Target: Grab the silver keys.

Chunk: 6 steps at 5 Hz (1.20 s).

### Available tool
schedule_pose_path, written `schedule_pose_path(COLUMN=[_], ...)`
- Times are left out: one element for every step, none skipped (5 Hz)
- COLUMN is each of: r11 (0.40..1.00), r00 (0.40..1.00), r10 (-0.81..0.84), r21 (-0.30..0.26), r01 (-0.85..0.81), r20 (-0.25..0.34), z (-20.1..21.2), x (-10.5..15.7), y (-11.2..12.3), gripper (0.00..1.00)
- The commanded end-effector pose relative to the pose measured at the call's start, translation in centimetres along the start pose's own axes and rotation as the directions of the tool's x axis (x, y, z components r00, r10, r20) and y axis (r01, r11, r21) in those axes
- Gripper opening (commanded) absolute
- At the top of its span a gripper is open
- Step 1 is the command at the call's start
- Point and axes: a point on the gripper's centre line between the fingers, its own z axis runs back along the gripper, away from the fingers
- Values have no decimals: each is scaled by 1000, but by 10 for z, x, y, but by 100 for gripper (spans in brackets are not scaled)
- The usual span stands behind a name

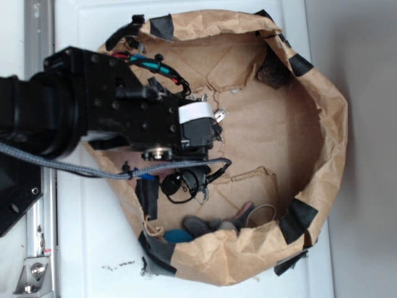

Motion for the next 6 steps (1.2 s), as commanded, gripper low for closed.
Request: schedule_pose_path(r11=[1000,999,997,972,968,970], r00=[1000,1000,1000,997,994,993], r10=[-6,-8,5,53,52,55], r21=[-19,-37,-79,-232,-249,-242], r01=[6,7,-5,-37,-28,-29], r20=[-28,-11,0,61,94,101], z=[16,37,86,134,169,169], x=[2,8,19,34,47,51], y=[6,5,3,4,-1,-1], gripper=[0,0,0,0,0,0])
